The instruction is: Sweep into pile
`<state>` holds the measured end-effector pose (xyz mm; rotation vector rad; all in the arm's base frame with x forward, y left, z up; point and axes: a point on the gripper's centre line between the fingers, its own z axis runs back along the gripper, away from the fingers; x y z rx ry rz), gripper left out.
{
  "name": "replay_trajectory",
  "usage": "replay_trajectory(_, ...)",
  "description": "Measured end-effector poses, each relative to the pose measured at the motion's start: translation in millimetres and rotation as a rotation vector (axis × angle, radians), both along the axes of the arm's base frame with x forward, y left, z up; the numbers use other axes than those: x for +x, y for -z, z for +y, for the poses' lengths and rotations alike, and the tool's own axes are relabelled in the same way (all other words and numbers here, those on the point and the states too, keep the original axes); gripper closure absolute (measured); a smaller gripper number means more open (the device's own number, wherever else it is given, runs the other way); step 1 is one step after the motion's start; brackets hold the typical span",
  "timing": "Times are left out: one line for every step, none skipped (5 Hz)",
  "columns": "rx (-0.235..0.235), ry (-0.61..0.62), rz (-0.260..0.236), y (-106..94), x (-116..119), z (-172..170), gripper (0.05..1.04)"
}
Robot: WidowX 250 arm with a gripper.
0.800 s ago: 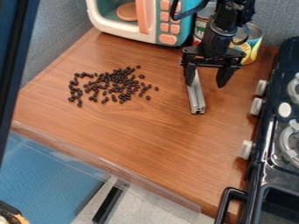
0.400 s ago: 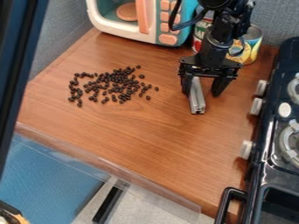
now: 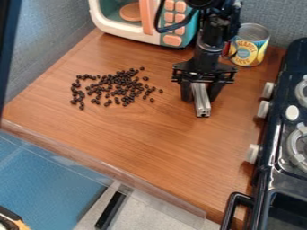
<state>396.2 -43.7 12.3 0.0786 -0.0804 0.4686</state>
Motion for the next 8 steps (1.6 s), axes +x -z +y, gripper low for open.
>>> replay_trajectory(-0.06,-0.001,0.012,0.7,0,9,0.685)
replay_trajectory(-0.073,-0.035,0.024,-2.5,2,25,0.695)
replay_trajectory(-0.074,-0.07,0.014,1.1,6,35,0.695)
replay_trajectory(-0.067,-0.082,0.01,2.1,5,36,0.696)
replay_trajectory(-0.062,-0.088,0.008,6.0,1,39,0.695)
replay_trajectory(-0.061,-0.092,0.0,7.6,-4,44,0.696)
replay_trajectory(-0.09,-0.101,0.005,7.4,-10,55,0.696)
replay_trajectory(-0.097,-0.101,0.016,7.9,-15,67,0.696)
